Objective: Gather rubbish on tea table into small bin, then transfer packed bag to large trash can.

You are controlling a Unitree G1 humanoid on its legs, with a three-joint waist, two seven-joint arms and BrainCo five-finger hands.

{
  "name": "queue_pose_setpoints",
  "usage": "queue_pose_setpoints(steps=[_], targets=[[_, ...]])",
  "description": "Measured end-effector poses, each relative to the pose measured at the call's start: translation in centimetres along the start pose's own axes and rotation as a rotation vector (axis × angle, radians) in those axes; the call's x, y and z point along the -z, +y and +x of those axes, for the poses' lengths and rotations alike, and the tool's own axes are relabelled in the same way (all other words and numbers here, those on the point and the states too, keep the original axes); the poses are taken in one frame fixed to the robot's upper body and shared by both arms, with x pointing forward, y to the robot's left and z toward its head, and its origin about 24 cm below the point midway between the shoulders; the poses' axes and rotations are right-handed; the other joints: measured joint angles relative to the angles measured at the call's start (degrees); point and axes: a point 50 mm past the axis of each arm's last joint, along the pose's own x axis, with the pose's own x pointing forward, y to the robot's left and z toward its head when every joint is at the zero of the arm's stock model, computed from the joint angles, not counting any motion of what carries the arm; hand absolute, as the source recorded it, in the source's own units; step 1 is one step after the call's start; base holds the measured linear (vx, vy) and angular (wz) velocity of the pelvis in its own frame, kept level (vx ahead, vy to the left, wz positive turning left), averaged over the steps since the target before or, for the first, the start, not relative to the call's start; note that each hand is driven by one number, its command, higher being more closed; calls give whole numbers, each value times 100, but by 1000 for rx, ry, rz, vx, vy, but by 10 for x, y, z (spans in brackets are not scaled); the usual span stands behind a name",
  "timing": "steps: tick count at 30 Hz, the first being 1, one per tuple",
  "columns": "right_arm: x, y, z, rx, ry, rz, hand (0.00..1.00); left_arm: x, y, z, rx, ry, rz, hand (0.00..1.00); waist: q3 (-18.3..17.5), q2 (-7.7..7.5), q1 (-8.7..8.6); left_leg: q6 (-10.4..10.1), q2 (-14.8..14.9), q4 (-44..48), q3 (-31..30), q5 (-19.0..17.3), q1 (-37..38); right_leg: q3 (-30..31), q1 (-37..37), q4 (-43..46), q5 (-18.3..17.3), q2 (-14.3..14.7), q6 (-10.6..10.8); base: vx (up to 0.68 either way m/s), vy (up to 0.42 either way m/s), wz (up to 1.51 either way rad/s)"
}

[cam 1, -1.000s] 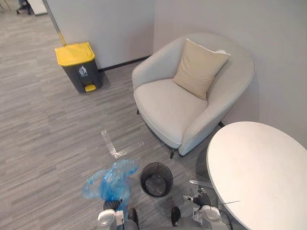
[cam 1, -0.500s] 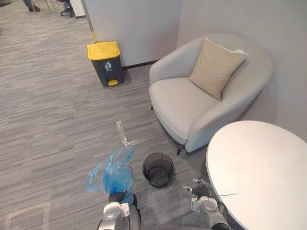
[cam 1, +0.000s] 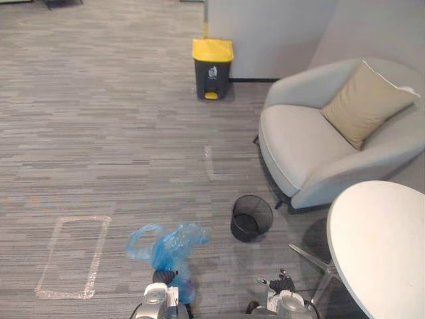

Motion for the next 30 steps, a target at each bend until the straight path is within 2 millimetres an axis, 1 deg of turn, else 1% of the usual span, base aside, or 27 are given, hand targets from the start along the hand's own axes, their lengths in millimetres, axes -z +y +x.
queue_pose_setpoints(steps=[2,3,4,5,6,7,8,9,10,11,12,13,14,15,17,18,19,20,21,22,23,24,25,26,27,29,30], targets=[[-1,1,1,-3,6,-5,0,5,4,0,-8,16,7,100,-25,-39,3,20,-43,-29,-29,47,1,9,-8,-51,17,-11,37,-108,44,3],[0,1,1,-4,9,-5,0,10,8,-1,-20,33,6,100,-12,-23,13,36,-87,-46,-51,57,-7,6,-43,-26,-8,-26,69,-98,33,2],[1,2,1,-6,10,-4,0,13,10,-2,-28,43,-5,100,4,-25,11,52,-98,-22,-63,37,-21,3,-80,42,-75,-50,148,-84,25,6],[1,3,0,-4,14,9,0,15,10,-3,-32,49,-16,100,48,-78,12,77,-102,131,-79,-57,-126,-3,-165,228,-173,-123,171,-55,56,24],[0,-2,2,12,14,21,0,11,10,-1,-31,39,-18,100,74,-65,11,251,-37,833,-124,-352,-409,-60,-309,647,-385,-241,266,-35,68,27],[0,-4,2,17,13,21,0,11,10,-1,-31,38,-19,100,82,-46,13,256,-12,1014,-125,-462,-465,-65,-322,748,-436,-250,304,6,92,31],[0,-6,2,21,12,16,0,12,10,-2,-32,38,-18,100,97,-9,12,218,45,1261,-154,-703,-538,-125,-302,991,-563,-263,327,48,62,24],[-1,-7,3,24,6,16,0,11,10,-1,-32,35,-21,100,142,21,3,194,47,1446,-281,-936,-572,-99,-321,1451,-604,-347,275,59,94,34],[-3,-9,3,25,-3,14,0,11,12,-1,-41,37,-28,100,210,-11,4,255,22,1558,-362,-1044,-566,109,-600,2183,-555,-436,54,66,136,46],[-10,-7,4,20,-23,19,0,9,15,0,-54,34,-44,100,307,3,-16,285,-8,1514,-510,-1058,-470,497,-1027,3056,-348,-410,-341,71,131,51],[-12,-6,4,16,-32,25,0,9,17,0,-60,34,-49,100,329,-34,-40,297,-26,1451,-628,-1057,-397,727,-1276,3439,-474,-312,-328,97,79,66],[-10,-4,3,13,-28,29,0,9,18,0,-66,34,-58,100,321,-68,-44,302,-23,1392,-804,-1059,-373,799,-1451,3618,-671,-105,-196,173,-14,70],[-11,-1,3,7,-28,38,0,6,19,1,-70,28,-65,100,365,-149,-45,326,-66,1285,-914,-1058,-289,751,-1590,3560,-795,55,-142,174,-37,63],[-11,-1,3,3,-30,36,0,4,19,2,-71,25,-66,100,381,-176,-37,339,-94,1210,-923,-1050,-234,690,-1668,3432,-811,119,-123,219,-58,50],[-12,-4,3,15,-32,55,0,0,13,3,-56,17,-75,100,398,-162,-50,345,-236,949,-1049,-1047,-60,326,-1874,2575,-743,327,-139,235,-53,39],[-13,-5,4,20,-32,62,0,-1,10,3,-50,14,-76,100,407,-151,-50,326,-278,885,-1085,-1058,14,285,-1873,2265,-695,401,-150,306,-66,50],[-13,-7,4,26,-32,72,0,-4,7,3,-40,11,-78,100,407,-150,-67,295,-365,815,-1203,-1113,120,287,-1858,1883,-593,475,-234,378,-113,76],[-12,-9,4,37,-29,89,0,-7,2,4,-29,5,-84,100,409,-147,-118,291,-445,815,-1394,-1205,231,342,-1773,1779,-353,502,-467,403,-147,90],[-11,-11,4,44,-23,96,0,-7,-1,3,-22,6,-88,100,398,-134,-149,253,-438,807,-1516,-1280,320,315,-1682,1850,-272,511,-592,540,-217,90],[-7,-18,4,60,-17,89,0,-5,-7,2,-8,12,-96,100,311,63,-127,112,-249,815,-1671,-1375,440,121,-1473,1850,-500,647,-619,477,-170,69],[-9,-19,5,61,-23,77,0,-5,-11,1,-1,11,-106,100,251,179,-118,8,-121,1364,-1676,-1357,234,-32,-1378,1825,-611,708,-656,487,-160,56],[-11,-19,5,57,-27,72,0,-6,-13,1,1,9,-112,100,268,230,-129,-51,-20,1876,-1669,-1325,28,-139,-1281,1798,-660,732,-710,426,-115,34],[-13,-18,6,52,-28,66,0,-5,-15,1,3,16,-128,100,304,311,-112,-295,183,2827,-1654,-1141,-287,-197,-1014,1668,-706,871,-773,549,-126,4],[-13,-16,6,47,-29,59,0,-4,-16,0,1,22,-136,100,318,340,-89,-388,310,3460,-1615,-841,-449,-156,-774,1520,-727,990,-806,683,-100,-34],[-12,-9,4,25,-27,48,0,-4,-15,0,-1,22,-144,100,349,330,-10,-335,538,4205,-1476,-563,-651,-23,-388,1313,-756,1108,-854,558,-40,-57],[-19,-1,5,6,-38,59,0,-9,-15,1,-1,4,-160,100,401,256,24,-244,710,4579,-1178,-765,-895,237,150,955,-760,1122,-861,482,45,-63],[-20,2,4,0,-40,63,0,-16,-14,2,-4,-24,-172,100,429,180,35,-147,765,4352,-1035,-879,-1145,391,356,757,-759,1045,-859,453,112,-52]])
